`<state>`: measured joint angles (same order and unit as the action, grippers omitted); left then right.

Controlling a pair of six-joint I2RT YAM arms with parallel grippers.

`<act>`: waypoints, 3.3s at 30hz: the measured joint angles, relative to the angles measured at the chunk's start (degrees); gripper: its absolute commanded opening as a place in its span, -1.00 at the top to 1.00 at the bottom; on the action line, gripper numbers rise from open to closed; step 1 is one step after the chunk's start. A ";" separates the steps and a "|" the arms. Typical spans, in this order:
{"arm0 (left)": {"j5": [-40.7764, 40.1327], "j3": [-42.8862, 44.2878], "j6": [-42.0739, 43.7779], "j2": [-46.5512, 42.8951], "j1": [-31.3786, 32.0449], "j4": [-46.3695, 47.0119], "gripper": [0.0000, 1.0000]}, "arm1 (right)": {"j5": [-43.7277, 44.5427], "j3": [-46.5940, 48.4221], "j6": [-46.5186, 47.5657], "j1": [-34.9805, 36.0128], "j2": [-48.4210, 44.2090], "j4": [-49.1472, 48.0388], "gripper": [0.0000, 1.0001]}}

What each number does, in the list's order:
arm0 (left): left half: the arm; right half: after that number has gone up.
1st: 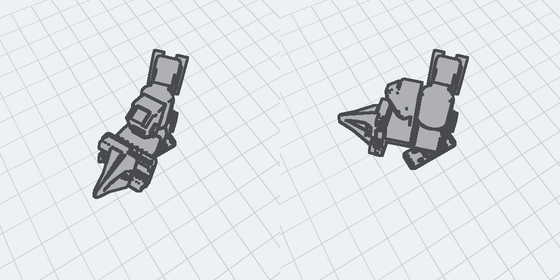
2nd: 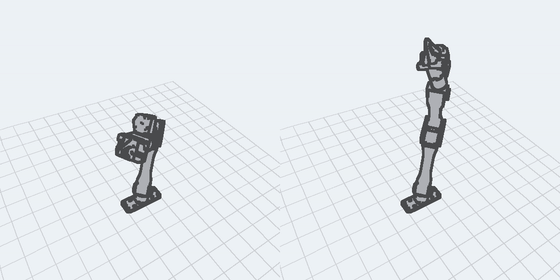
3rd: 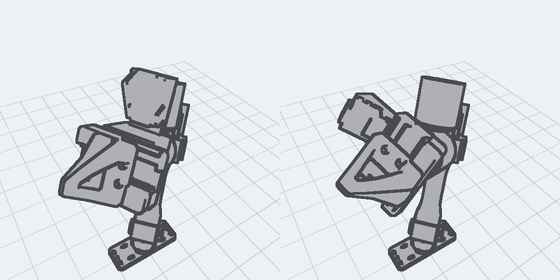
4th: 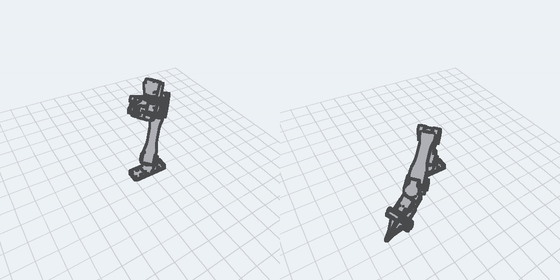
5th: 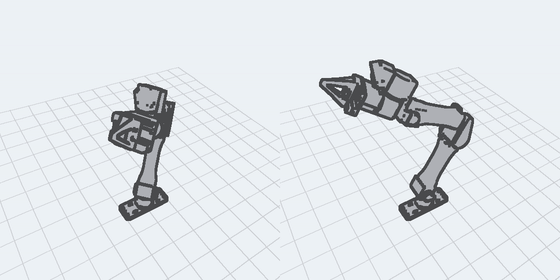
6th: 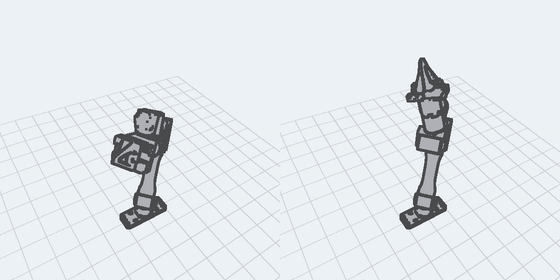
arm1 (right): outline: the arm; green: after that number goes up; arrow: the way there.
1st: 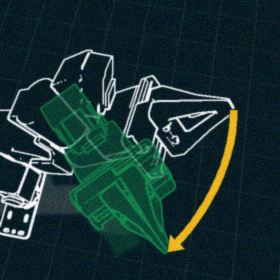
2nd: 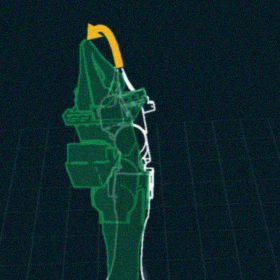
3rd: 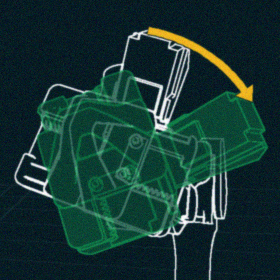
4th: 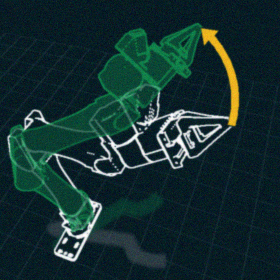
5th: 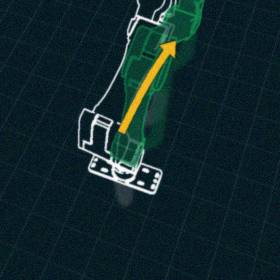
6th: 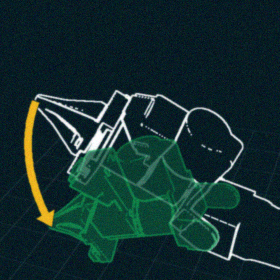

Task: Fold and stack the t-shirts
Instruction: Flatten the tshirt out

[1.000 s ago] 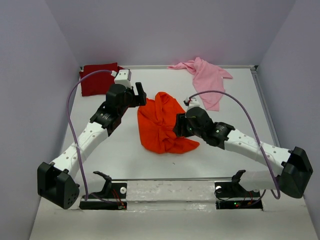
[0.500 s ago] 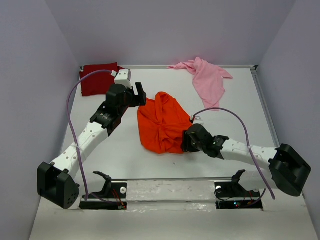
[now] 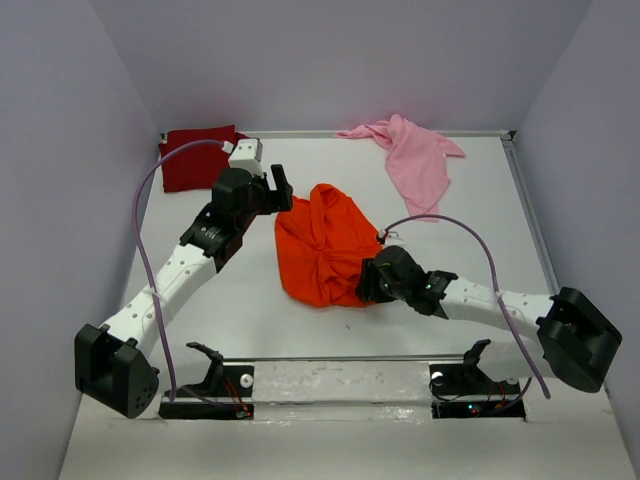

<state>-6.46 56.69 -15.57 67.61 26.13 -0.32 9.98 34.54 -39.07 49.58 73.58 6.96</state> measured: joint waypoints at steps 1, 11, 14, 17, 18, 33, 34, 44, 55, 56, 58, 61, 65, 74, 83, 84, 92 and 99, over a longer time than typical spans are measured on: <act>0.00 0.00 0.02 0.02 0.00 0.00 -0.82 | -0.33 0.00 -0.22 0.00 -0.37 -0.02 -0.07; 0.00 0.00 0.00 0.00 0.00 0.00 -0.82 | -2.05 -1.20 -2.40 0.81 -3.06 -1.22 -0.05; 0.00 0.00 0.02 0.00 0.00 0.00 -0.82 | -2.43 -1.97 -3.19 1.16 -2.73 -1.60 -0.04; 0.00 0.00 0.00 0.00 0.00 0.00 -0.82 | -2.75 -2.40 -3.65 1.51 -1.73 -2.47 -0.04; 0.00 0.00 0.00 0.02 0.00 0.00 -0.82 | -2.93 -2.49 -3.87 1.70 -1.25 -2.75 -0.04; 0.00 0.00 0.02 0.00 0.00 0.00 -0.82 | -3.74 -3.52 -4.74 1.88 1.99 -6.16 0.69; 0.00 0.00 0.02 0.02 0.00 0.00 -0.82 | -3.85 -3.56 -4.74 1.88 1.99 -6.14 0.84; 0.00 0.00 0.02 0.02 0.00 0.02 -0.82 | -4.04 -3.52 -4.66 1.88 0.70 -5.62 1.00; -0.02 0.00 0.02 0.02 0.00 0.00 -0.82 | -2.40 7.50 -0.17 2.58 -7.52 5.97 1.00; -0.02 0.00 0.02 0.02 0.00 0.00 -0.82 | -1.77 9.62 0.76 2.58 -8.50 6.75 1.00; -0.04 0.00 0.02 0.02 0.00 0.00 -0.82 | -0.52 14.05 2.54 2.62 -9.64 9.25 1.00; -0.07 0.00 0.02 0.02 0.00 0.00 -0.82 | 2.19 21.53 5.99 2.62 -9.70 12.63 1.00; -0.07 0.00 0.02 0.04 0.00 0.00 -0.82 | 7.28 33.73 11.54 2.62 -8.24 17.11 1.00; 1.11 -0.44 -0.02 0.04 0.17 1.22 -0.81 | 22.69 62.45 29.16 2.62 -2.95 18.36 1.00; 4.42 -2.89 -5.01 -1.55 5.33 4.17 -0.76 | 32.24 78.14 47.50 2.62 2.75 10.75 1.00; 4.55 -2.89 -5.81 -2.23 7.04 4.61 -0.76 | 32.72 78.88 48.72 2.62 3.30 10.03 1.00; 1.60 -2.43 -7.41 -4.15 20.37 5.92 -0.76 | 35.98 83.73 59.06 2.62 8.15 8.66 1.00; 1.03 -2.45 -8.55 -6.10 21.07 5.38 -0.75 | 36.35 96.19 63.82 2.62 10.23 7.08 1.00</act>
<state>-5.43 54.24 -24.12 61.52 47.20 5.06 46.33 130.74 24.75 52.21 83.81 14.04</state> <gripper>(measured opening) 0.881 0.012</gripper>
